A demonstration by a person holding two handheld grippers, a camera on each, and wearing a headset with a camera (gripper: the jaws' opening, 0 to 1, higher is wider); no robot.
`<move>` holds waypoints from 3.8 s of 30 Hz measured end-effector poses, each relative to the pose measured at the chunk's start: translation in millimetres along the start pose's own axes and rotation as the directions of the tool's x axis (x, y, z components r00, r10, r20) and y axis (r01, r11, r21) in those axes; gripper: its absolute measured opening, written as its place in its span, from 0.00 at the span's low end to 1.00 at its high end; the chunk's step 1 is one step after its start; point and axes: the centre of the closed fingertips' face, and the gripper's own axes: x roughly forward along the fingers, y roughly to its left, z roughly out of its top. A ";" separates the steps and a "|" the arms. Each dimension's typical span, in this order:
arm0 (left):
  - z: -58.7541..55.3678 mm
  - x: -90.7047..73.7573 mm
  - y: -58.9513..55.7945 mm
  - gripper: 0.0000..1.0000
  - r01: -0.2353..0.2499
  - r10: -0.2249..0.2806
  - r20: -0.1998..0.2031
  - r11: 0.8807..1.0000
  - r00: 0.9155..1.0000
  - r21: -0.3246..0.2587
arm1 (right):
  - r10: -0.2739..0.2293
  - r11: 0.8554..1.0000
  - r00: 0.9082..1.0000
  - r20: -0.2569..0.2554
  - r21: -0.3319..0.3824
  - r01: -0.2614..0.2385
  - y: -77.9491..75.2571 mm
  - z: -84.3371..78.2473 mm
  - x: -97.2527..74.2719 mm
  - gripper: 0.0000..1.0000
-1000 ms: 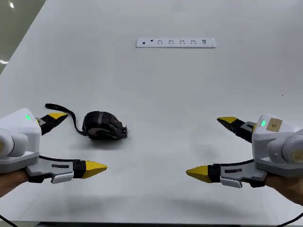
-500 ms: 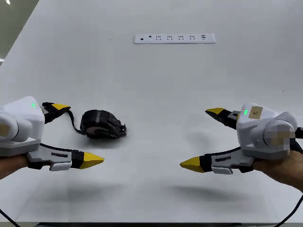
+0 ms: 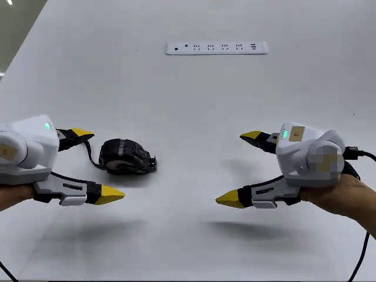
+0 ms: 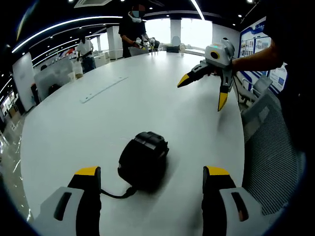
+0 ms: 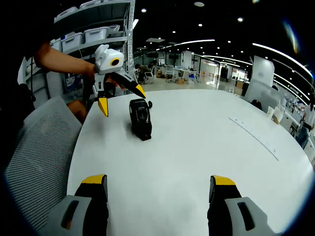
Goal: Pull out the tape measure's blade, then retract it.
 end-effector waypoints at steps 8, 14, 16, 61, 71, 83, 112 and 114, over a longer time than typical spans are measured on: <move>2.7 2.8 6.4 0.65 0.038 -0.037 -0.022 0.997 0.999 0.064 | 0.046 0.998 0.999 -0.004 -0.047 -0.046 1.2 5.9 15.9 0.76; 1.7 6.7 9.9 0.55 0.082 -0.075 -0.061 0.989 0.995 0.121 | 0.086 0.988 0.996 -0.031 -0.124 -0.089 4.5 6.0 29.5 0.66; 0.8 7.8 9.9 0.51 0.099 -0.089 -0.075 0.987 0.993 0.130 | 0.097 0.986 0.995 -0.027 -0.130 -0.100 5.2 8.3 33.1 0.65; -13.5 26.0 16.2 0.25 0.239 -0.192 -0.216 0.946 0.957 0.220 | 0.298 0.926 0.954 -0.041 -0.231 -0.300 29.1 48.7 127.5 0.22; -14.2 26.3 16.4 0.25 0.238 -0.193 -0.209 0.947 0.959 0.215 | 0.298 0.922 0.953 -0.060 -0.239 -0.303 31.6 47.7 136.7 0.12; -14.6 26.3 15.7 0.25 0.236 -0.194 -0.204 0.950 0.959 0.203 | 0.296 0.915 0.953 -0.063 -0.268 -0.302 31.9 46.3 137.3 0.09; -14.3 26.4 17.5 0.25 0.241 -0.200 -0.208 0.951 0.957 0.196 | 0.290 0.910 0.953 -0.088 -0.283 -0.303 22.3 38.0 123.4 0.08; -14.2 26.5 17.6 0.25 0.241 -0.199 -0.208 0.951 0.958 0.196 | 0.287 0.910 0.954 -0.090 -0.286 -0.301 21.1 36.5 121.3 0.08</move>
